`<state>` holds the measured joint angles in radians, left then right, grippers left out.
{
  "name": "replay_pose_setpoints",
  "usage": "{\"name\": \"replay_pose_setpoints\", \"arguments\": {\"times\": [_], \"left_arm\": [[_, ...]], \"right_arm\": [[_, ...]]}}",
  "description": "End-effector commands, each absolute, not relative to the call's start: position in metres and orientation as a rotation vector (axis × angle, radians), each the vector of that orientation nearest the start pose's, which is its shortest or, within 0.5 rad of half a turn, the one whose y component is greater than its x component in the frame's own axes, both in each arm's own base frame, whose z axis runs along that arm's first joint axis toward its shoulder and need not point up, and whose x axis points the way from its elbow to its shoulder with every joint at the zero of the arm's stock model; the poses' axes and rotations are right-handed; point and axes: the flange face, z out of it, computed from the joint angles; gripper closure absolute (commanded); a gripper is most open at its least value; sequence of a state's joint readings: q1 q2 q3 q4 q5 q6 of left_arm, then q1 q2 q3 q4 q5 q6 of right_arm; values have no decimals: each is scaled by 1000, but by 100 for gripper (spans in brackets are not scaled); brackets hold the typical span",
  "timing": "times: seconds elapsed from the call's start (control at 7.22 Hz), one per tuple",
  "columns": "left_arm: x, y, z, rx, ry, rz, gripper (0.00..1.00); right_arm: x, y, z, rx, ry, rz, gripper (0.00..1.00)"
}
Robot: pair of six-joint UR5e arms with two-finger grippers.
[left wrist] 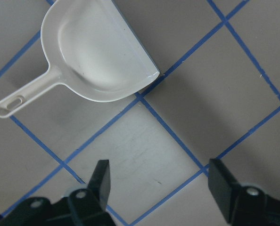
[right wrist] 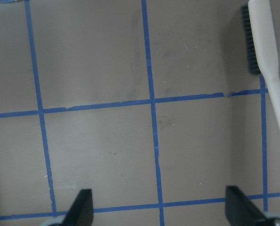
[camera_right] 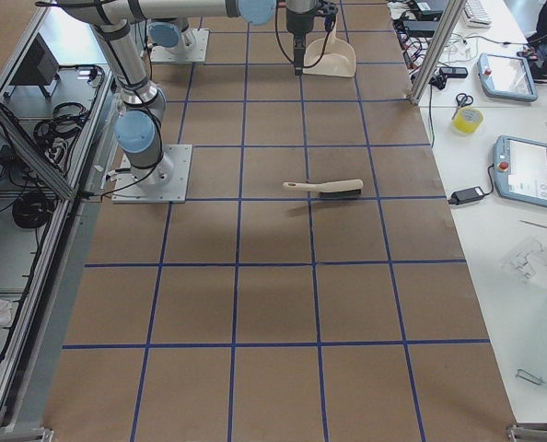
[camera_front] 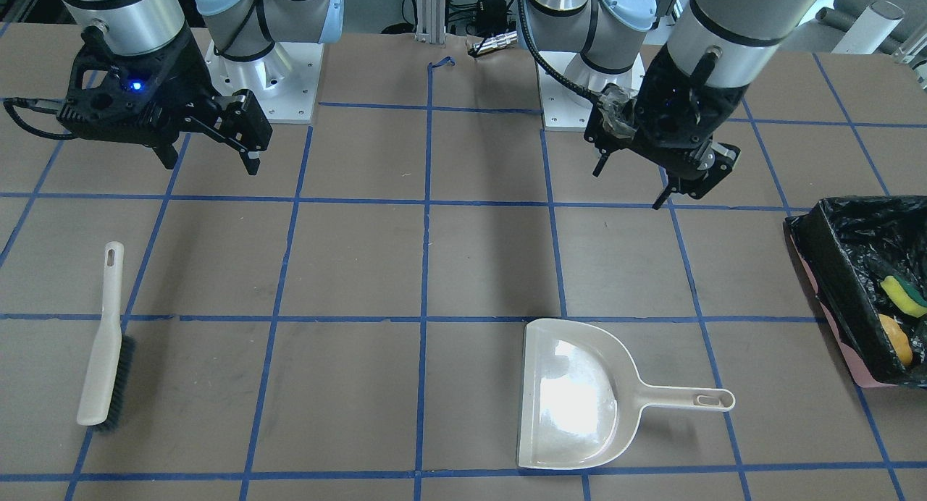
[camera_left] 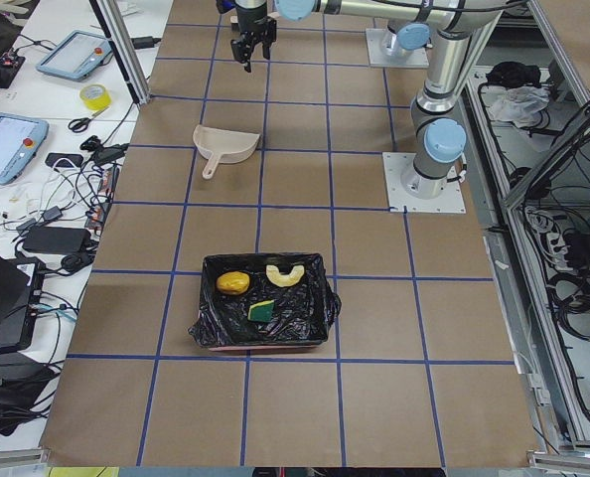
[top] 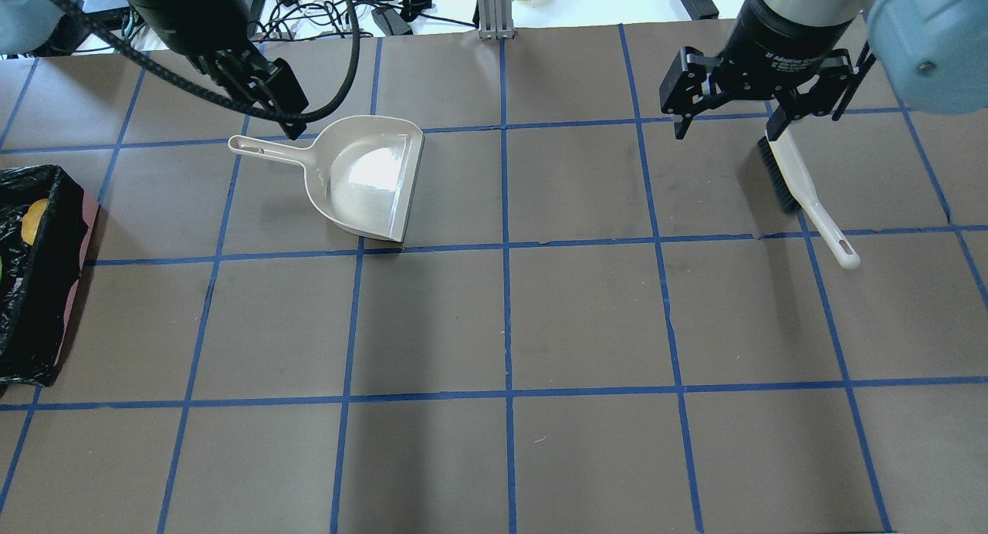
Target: Sweep and dump trash into bin
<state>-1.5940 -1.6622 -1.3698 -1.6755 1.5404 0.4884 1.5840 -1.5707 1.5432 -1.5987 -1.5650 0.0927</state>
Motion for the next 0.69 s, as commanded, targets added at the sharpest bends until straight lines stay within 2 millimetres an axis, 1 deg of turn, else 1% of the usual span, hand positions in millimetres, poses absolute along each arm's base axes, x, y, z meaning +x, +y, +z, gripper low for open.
{"name": "replay_pose_setpoints", "arguments": {"times": [0.0, 0.14, 0.28, 0.55], "left_arm": [[-154, -498, 543, 401, 3138, -37, 18], [-152, -493, 550, 347, 3139, -77, 6], [-147, -494, 553, 326, 3132, -105, 0], [-147, -494, 553, 295, 3133, -114, 0]], "right_arm": [[140, -496, 504, 134, 3128, -88, 0], [141, -496, 504, 132, 3128, -86, 0], [141, -496, 504, 134, 3126, -90, 0], [140, -497, 504, 136, 3126, -95, 0]]}}
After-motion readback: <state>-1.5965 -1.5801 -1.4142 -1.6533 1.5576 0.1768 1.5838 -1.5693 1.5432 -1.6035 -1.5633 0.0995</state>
